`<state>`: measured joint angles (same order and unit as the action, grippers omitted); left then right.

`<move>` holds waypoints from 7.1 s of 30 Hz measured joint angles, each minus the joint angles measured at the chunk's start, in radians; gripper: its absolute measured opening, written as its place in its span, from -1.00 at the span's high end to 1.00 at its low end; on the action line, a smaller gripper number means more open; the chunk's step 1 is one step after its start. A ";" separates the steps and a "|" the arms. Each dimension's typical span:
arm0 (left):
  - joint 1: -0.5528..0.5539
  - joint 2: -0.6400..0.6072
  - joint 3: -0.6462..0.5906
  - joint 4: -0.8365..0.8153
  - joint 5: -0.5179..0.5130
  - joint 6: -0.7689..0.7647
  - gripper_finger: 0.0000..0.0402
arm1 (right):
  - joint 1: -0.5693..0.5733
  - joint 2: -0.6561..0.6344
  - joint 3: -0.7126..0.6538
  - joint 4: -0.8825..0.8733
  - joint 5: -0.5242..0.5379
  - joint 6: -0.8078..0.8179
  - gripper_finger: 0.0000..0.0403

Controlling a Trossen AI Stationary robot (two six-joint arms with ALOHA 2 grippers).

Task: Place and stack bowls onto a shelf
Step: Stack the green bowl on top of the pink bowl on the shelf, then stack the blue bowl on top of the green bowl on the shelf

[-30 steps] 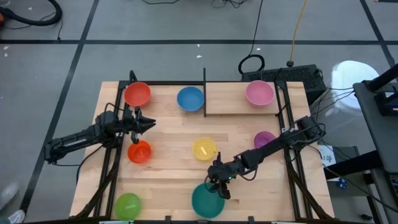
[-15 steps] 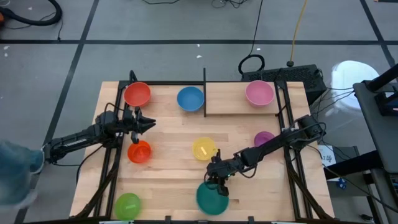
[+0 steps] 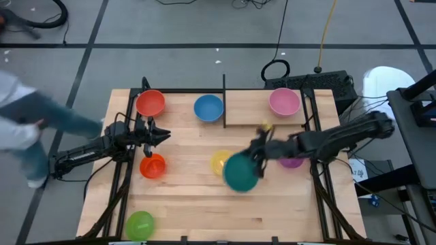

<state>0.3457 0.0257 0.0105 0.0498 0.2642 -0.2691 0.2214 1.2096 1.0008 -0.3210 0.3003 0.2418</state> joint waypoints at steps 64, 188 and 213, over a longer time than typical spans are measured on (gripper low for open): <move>0.000 0.000 0.000 0.000 -0.004 0.036 0.56 | -1.148 0.010 0.000 -0.417 0.034 -0.223 0.80; -0.048 0.979 0.653 -0.605 -0.269 0.250 0.76 | -0.407 0.244 0.465 -0.014 -0.406 -0.629 0.39; 0.049 1.480 1.099 -0.711 -0.343 0.718 0.76 | -0.407 0.239 0.465 -0.063 -0.406 -0.623 0.39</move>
<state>0.3951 1.5054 1.1093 -0.6612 -0.0787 0.4489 -0.1860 1.4482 1.4654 -0.3837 -0.1059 -0.3813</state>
